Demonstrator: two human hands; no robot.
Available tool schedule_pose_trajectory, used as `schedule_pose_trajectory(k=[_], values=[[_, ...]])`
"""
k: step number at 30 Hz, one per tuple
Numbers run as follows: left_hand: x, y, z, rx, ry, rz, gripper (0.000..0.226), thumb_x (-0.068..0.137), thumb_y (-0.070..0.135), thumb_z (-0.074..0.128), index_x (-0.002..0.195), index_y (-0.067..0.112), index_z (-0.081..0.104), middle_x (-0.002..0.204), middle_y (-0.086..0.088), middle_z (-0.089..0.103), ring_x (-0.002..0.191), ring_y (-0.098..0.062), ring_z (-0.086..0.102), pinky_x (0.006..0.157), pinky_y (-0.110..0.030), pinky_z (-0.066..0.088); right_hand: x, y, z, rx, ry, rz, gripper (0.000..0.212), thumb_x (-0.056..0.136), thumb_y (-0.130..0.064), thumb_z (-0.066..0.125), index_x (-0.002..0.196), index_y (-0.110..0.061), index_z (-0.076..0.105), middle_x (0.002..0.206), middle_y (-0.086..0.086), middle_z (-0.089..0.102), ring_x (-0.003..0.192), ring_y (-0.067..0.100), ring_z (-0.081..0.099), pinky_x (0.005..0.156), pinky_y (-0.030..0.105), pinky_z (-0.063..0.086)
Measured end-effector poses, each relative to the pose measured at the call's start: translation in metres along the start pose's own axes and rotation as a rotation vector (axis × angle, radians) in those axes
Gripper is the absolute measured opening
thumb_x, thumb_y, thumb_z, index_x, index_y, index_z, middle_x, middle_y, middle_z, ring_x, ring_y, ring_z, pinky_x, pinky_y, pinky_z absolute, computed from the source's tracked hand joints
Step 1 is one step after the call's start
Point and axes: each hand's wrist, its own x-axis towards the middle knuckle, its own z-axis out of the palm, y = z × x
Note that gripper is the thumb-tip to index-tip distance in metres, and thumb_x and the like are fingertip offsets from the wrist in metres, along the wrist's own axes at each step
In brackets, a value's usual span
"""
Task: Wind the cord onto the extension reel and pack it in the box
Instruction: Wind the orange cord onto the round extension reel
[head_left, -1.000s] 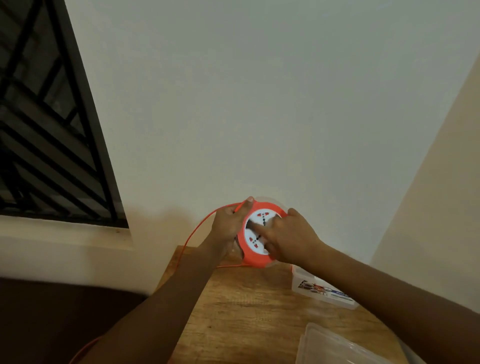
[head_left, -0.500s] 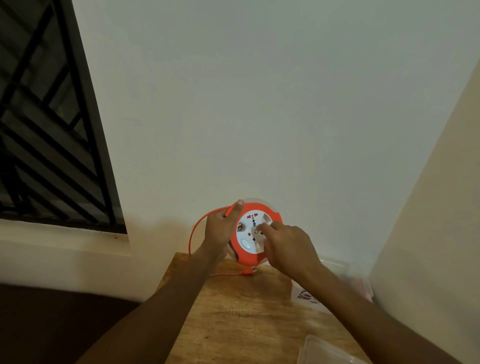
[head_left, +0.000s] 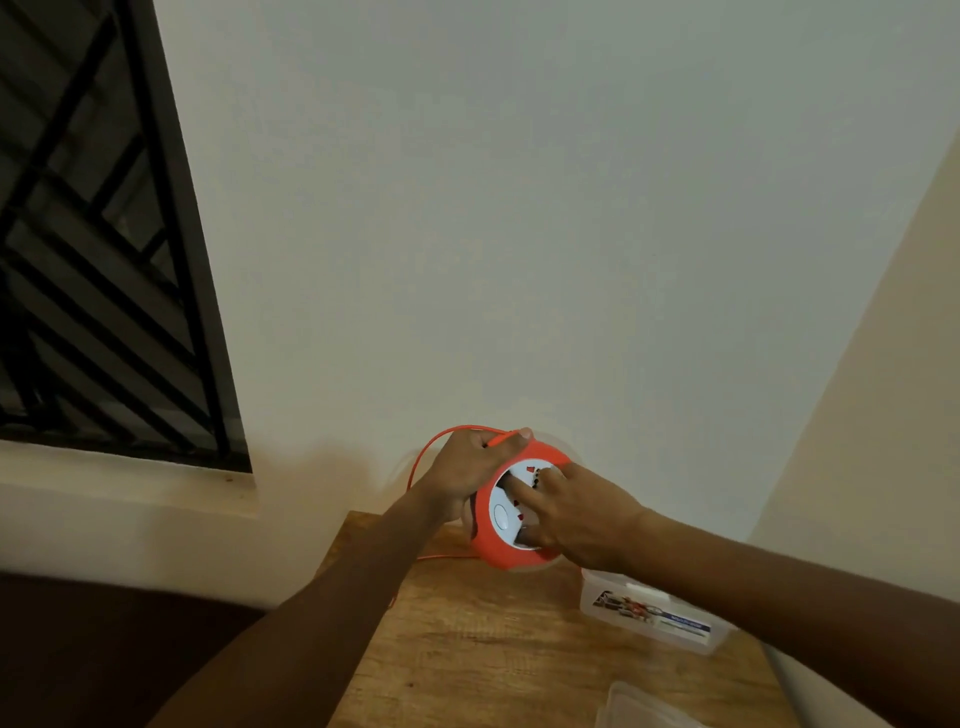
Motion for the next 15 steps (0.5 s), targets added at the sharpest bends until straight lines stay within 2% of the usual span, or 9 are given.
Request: schedule_pose_trajectory(k=[4,9,12,15], values=[[0.003,0.005,-0.003,-0.019,-0.015,0.029,0.046,0.092,0.057,0.067,0.11,0.015,0.075,0.101,-0.009,0.081,0.092,-0.035,0.078,0.087,-0.048,0.066,0.003,0.0,-0.002,-0.014,0.031,0.078,0.058,0.093,-0.038,0.064,0.145,-0.034,0.039,0.15,0.026,0.035,0.118,0.045,0.053,0.102,0.056,0.043],[0.004,0.004,-0.002,-0.25,0.027,-0.01,0.033,0.093,0.052,0.069,0.103,0.021,0.077,0.101,-0.008,0.083,0.094,-0.035,0.079,0.086,-0.048,0.066,0.01,0.011,-0.002,0.077,0.039,0.231,0.066,0.093,-0.047,0.057,0.149,-0.034,0.025,0.143,0.028,0.044,0.122,0.044,0.053,0.101,0.056,0.04],[0.004,0.004,0.01,-0.461,0.18,-0.022,0.038,0.093,0.053,0.069,0.109,0.02,0.077,0.1,-0.005,0.083,0.091,-0.031,0.08,0.081,-0.045,0.067,0.013,0.015,-0.005,0.276,0.116,0.478,0.065,0.091,-0.048,0.057,0.148,-0.038,0.028,0.139,0.023,0.051,0.116,0.04,0.058,0.093,0.05,0.049],[0.006,0.007,0.026,-0.387,0.342,0.037,0.04,0.094,0.057,0.064,0.117,0.025,0.073,0.105,0.002,0.08,0.091,-0.024,0.08,0.081,-0.042,0.067,0.02,-0.001,-0.001,0.621,0.285,0.822,0.058,0.096,-0.036,0.051,0.149,-0.038,0.031,0.145,0.02,0.047,0.105,0.036,0.064,0.08,0.039,0.056]])
